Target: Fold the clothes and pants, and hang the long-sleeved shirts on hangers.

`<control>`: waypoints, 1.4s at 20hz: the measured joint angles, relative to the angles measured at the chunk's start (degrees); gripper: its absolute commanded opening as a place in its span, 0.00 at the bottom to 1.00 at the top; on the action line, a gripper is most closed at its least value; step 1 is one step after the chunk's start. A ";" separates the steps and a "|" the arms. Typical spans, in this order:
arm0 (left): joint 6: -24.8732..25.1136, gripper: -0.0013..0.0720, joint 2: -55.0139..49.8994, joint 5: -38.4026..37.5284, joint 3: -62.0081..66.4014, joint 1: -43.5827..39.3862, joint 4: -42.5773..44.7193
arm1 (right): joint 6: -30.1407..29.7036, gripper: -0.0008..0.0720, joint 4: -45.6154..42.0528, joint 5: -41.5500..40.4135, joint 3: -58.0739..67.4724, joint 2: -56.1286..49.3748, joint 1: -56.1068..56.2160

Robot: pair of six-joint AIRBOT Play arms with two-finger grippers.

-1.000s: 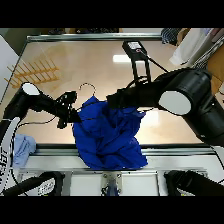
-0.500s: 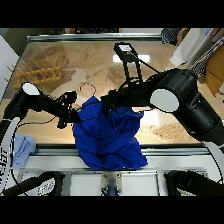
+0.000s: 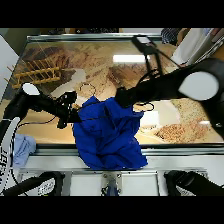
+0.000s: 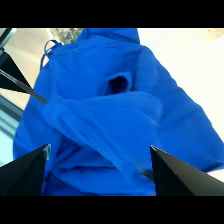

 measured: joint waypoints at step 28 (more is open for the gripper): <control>-0.04 0.03 0.00 -1.95 0.00 0.00 0.02 | -77.26 0.92 46.03 7.85 -34.77 7.96 -43.52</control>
